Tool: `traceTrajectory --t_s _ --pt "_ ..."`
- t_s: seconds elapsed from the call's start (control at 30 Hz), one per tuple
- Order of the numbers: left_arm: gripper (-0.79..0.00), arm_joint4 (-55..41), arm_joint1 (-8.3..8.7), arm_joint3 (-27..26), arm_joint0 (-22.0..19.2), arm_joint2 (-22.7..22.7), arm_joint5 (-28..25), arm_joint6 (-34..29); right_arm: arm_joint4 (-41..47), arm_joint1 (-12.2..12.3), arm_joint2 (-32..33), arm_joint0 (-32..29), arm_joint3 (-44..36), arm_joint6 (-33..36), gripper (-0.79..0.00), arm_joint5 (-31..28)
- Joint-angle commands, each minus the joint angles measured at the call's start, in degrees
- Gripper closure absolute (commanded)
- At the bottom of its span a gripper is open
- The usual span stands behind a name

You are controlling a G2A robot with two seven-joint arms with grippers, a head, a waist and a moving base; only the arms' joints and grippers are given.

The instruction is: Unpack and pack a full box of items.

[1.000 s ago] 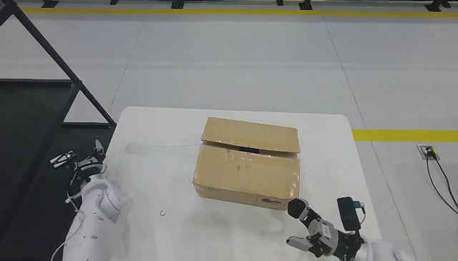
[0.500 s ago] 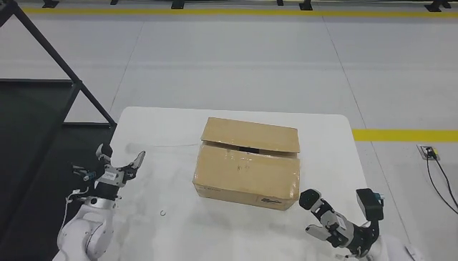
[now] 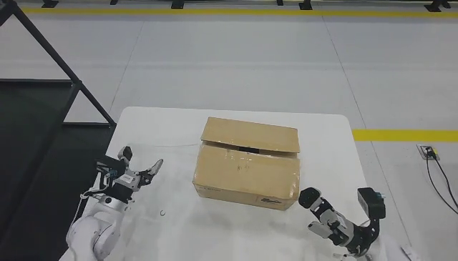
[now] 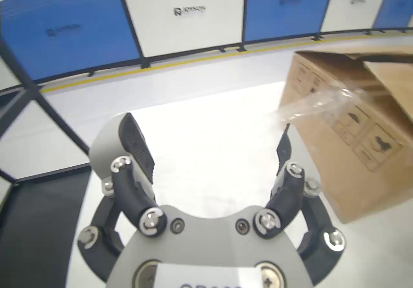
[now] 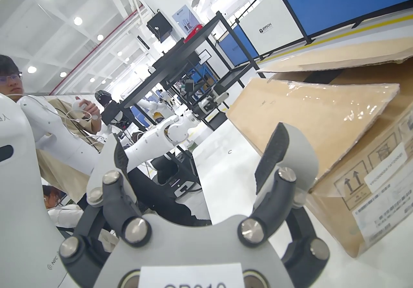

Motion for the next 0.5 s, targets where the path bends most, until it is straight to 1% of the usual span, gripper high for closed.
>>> traceTrajectory --t_s 0.0,0.07,0.27,0.37,0.47 --pt "-0.785 2.87 -0.02 0.07 -0.37 2.02 -1.22 -0.94 1.53 0.18 0.35 0.30 0.46 0.70 -0.785 0.04" --pt "-0.785 4.38 -0.02 -0.02 -0.82 3.84 -2.83 -1.46 2.73 0.36 0.87 0.78 1.73 1.24 -0.785 0.04" --pt "-0.785 6.47 -0.19 0.22 -2.09 7.68 -4.10 -2.03 6.50 0.66 -0.16 3.37 5.69 4.29 -0.785 0.04" --pt "-0.785 6.91 -0.22 0.28 -2.31 8.74 -4.26 -1.60 7.75 0.77 -0.72 4.45 6.93 5.71 -0.785 0.04" --pt "-0.785 6.55 -0.11 0.24 -2.19 9.19 -6.06 -1.02 8.92 0.94 -0.81 5.56 8.19 7.05 -0.785 0.08"
